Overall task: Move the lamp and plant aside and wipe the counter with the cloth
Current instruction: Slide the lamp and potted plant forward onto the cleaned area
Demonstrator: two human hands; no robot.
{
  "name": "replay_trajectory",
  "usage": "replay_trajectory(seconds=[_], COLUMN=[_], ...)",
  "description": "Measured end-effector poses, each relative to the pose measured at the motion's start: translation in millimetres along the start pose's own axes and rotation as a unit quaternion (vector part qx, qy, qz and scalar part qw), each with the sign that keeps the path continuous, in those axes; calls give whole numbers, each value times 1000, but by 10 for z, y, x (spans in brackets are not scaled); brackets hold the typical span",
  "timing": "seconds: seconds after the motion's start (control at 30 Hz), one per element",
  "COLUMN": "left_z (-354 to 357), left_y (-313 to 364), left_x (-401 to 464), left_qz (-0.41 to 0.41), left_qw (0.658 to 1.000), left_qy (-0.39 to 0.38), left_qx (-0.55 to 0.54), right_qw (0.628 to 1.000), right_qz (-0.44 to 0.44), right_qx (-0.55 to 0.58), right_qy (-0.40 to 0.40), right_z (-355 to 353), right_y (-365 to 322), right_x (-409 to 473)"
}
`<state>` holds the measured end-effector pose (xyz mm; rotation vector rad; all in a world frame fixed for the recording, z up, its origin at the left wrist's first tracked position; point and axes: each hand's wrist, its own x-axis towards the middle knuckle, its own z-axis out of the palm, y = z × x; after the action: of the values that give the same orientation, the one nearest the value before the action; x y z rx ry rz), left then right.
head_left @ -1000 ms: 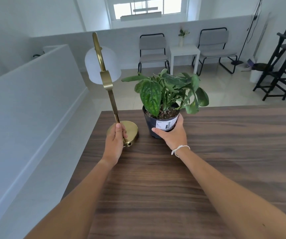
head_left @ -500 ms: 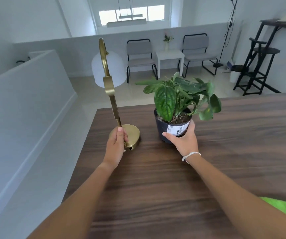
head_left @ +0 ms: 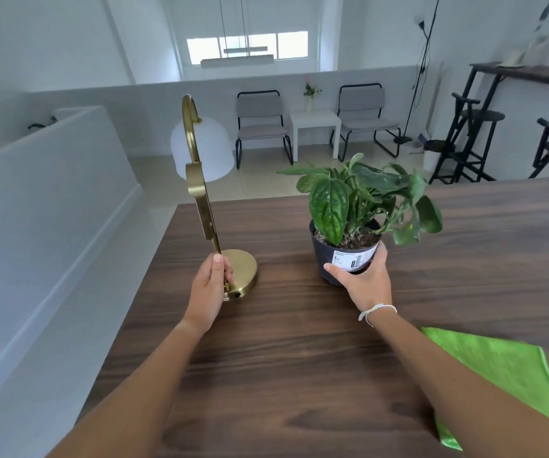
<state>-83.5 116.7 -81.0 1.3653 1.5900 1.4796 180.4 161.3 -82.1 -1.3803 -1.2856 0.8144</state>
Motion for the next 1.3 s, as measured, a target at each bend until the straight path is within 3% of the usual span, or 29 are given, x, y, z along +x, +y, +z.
replay_trajectory(seconds=[0.07, 0.7, 1.3], left_z=[278, 131, -41], left_y=[165, 212, 273], left_x=[-545, -523, -558], left_qz=[-10, -36, -44], left_qw=[1000, 998, 996], left_qy=[18, 28, -38], left_qx=[-2, 41, 64], right_qw=[1000, 1000, 997], right_qz=[-5, 7, 34], right_qx=[4, 14, -71], right_qy=[-29, -27, -11], right_z=[-483, -340, -390], right_y=[88, 58, -68], right_x=[-233, -257, -546])
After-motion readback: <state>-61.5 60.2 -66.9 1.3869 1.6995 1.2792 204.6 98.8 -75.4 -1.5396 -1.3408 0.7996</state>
